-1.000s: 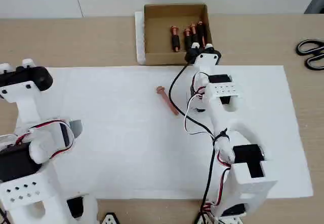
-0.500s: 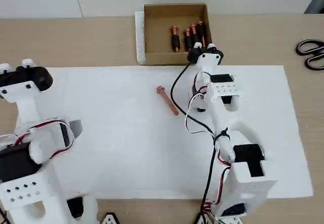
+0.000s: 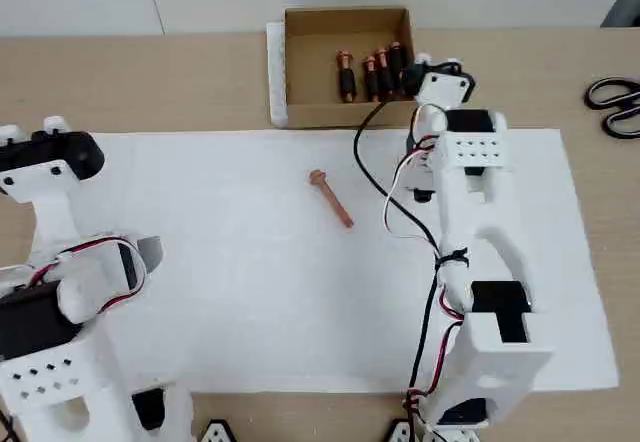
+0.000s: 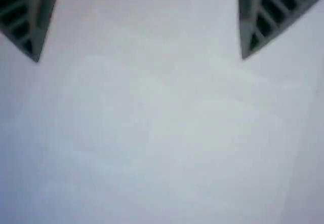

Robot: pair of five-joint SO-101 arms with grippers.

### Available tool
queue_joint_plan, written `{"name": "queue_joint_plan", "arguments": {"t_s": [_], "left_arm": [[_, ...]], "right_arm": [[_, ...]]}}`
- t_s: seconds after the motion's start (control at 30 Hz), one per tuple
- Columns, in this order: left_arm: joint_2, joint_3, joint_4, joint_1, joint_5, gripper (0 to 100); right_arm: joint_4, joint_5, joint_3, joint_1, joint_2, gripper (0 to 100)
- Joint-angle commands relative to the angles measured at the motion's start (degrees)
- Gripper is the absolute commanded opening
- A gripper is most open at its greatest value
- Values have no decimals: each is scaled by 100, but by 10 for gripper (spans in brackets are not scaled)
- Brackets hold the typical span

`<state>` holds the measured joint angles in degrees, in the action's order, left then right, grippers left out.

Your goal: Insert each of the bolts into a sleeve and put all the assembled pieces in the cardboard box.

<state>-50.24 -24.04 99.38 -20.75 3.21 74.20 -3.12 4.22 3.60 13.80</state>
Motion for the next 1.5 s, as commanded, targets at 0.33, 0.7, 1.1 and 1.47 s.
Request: {"name": "queue_joint_plan", "arguments": {"t_s": [0.33,0.7,1.1,1.47], "left_arm": [[35,-110,-1108,18,-440,240],[2787,637,-2171,1301,158,240],[5327,2695,-2163,2796,1363,240],[6136,2721,-3209,3745,4105,239]], "right_arm": [[1965,580,2479,-22,-75,4],[2475,932,3033,-136,-119,4],[2510,932,2831,-1824,-1402,4],[2501,888,2127,-2026,-1411,4]]}}
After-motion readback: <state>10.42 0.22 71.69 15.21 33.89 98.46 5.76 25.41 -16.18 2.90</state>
